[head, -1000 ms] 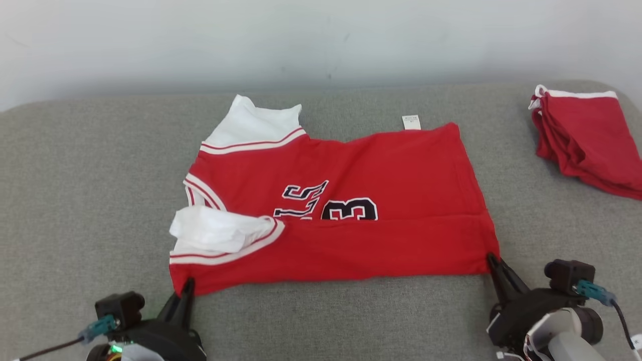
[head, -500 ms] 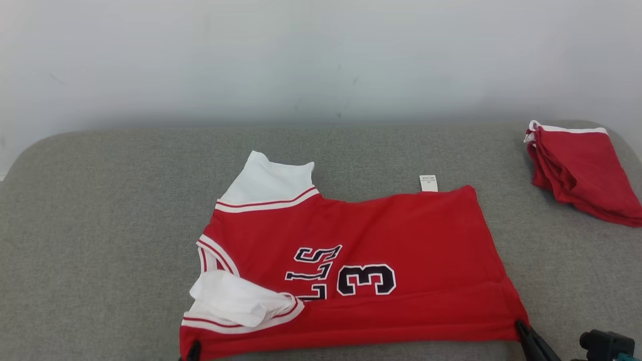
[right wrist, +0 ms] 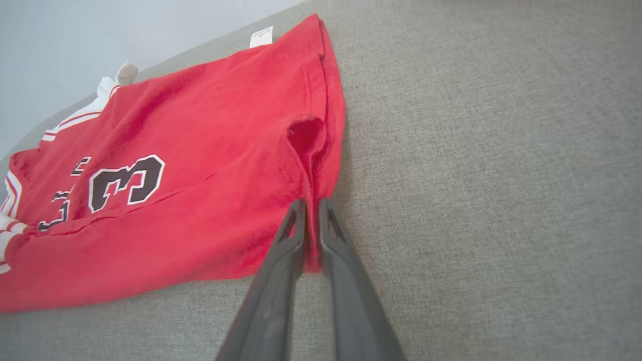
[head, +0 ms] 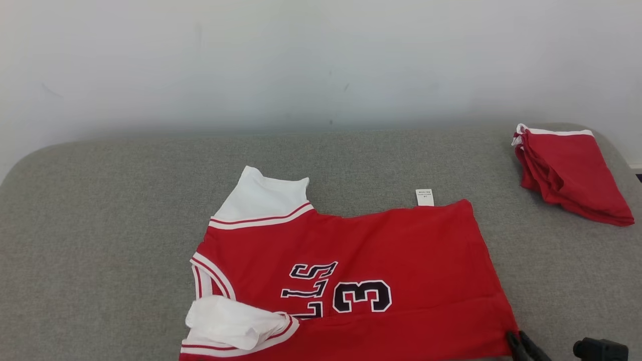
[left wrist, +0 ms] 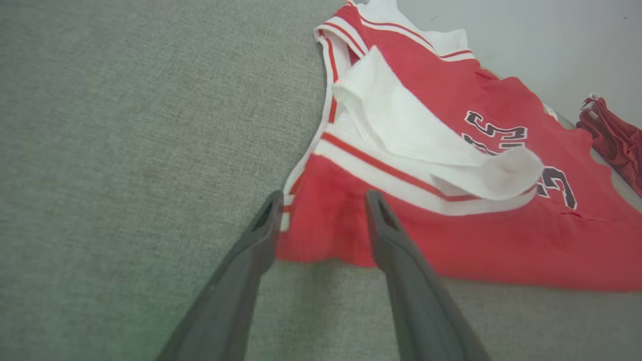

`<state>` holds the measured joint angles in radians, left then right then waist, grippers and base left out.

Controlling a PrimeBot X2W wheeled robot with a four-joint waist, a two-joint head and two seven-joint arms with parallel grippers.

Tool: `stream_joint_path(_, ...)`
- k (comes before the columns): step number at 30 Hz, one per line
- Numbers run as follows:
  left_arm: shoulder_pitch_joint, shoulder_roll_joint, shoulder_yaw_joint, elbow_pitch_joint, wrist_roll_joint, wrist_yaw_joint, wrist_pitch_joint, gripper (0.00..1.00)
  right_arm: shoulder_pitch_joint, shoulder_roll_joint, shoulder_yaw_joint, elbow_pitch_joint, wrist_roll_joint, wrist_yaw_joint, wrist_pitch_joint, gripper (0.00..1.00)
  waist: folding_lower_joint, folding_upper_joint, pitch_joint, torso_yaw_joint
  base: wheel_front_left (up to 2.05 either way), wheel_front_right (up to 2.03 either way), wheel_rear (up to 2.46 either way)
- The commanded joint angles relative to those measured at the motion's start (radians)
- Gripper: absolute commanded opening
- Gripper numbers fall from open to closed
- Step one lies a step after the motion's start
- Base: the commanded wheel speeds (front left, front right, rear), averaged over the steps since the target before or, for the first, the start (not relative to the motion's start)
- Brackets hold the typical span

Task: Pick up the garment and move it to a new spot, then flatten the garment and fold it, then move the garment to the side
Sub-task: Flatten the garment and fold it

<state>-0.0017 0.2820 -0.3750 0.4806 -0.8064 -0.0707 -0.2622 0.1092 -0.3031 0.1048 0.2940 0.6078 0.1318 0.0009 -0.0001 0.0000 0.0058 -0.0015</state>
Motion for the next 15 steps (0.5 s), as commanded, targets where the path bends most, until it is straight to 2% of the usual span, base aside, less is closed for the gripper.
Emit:
stream_joint_path(1,0.007,0.003,0.005,-0.004,0.007,0.003,0.0,1.0,-0.006,0.003,-0.008,-0.013,-0.014,-0.003,0.002,1.0,0.0001,0.0,-0.004,0.0,0.0,0.0,0.0)
stream_joint_path(5,0.003,0.01,0.027,-0.026,0.021,0.008,-0.002,1.0,-0.02,0.004,-0.024,-0.035,-0.036,-0.003,-0.009,1.0,0.0001,0.0,-0.007,0.003,0.0,0.0,0.0)
stream_joint_path(8,-0.007,0.013,0.077,-0.083,0.073,0.022,-0.003,1.0,-0.036,0.007,-0.046,-0.06,-0.059,-0.003,-0.036,1.0,0.0001,0.0,-0.008,0.006,0.0,0.0,0.0)
stream_joint_path(12,0.016,-0.018,0.187,-0.188,0.189,0.035,-0.003,1.0,-0.054,0.03,-0.082,-0.085,-0.094,-0.003,-0.093,1.0,0.0001,0.0,-0.008,0.009,0.0,0.0,0.0)
stream_joint_path(15,0.036,-0.042,0.252,-0.27,0.324,0.034,-0.003,1.0,-0.07,0.047,-0.086,-0.095,-0.137,-0.003,-0.151,1.0,0.0001,0.0,-0.006,0.009,0.0,0.0,0.0)
